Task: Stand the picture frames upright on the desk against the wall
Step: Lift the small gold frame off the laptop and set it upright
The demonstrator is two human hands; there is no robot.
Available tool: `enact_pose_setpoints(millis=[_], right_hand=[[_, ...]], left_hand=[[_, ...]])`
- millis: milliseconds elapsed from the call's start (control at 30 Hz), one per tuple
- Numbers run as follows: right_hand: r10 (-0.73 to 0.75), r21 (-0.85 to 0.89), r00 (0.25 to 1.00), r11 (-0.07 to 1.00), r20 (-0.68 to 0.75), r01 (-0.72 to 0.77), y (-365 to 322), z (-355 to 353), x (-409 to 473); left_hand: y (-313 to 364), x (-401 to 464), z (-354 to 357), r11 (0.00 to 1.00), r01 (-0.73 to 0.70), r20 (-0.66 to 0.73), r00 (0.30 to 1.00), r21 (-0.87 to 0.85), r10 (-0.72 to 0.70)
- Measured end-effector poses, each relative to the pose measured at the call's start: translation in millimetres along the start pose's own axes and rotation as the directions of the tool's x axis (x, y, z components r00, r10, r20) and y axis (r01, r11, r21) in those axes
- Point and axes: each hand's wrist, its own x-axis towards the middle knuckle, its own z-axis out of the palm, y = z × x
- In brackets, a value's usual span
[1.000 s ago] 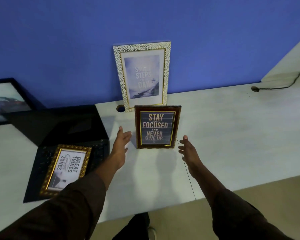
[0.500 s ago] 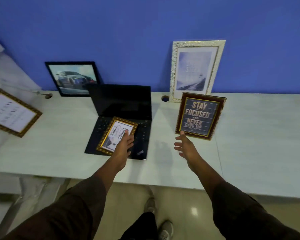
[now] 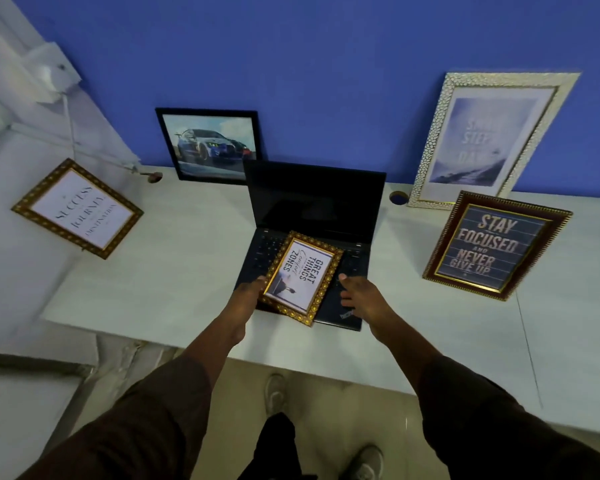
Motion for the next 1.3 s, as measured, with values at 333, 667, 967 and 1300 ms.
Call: enact_pose_setpoints(millis=[333,667,967,1300], right_hand=[[0.113,0.068,0.978,0.992,-0.172,-0.103,11,70,48],[-0.031,0.110,0.978,0.992,-0.205,0.055,-13,86,39],[-0.263,-0.142,0.965,0.955,0.009,0.262,-62,76,27],[-0.398,0.005,0.883,0.912,0.249,0.409,-122,115,24]], left_hand=[[18,85,-25,0.985,0.086,0.233,0.965,0.153,-0.120],[26,106,-40,0.968,0.052,0.334,0.933,0.245,-0.135],[64,101,-86,0.868,-0.368,0.028,0.924,0.334,0.381],[72,52,-156,0.874,-0.426,-0.035,0.895,0.233,0.445]])
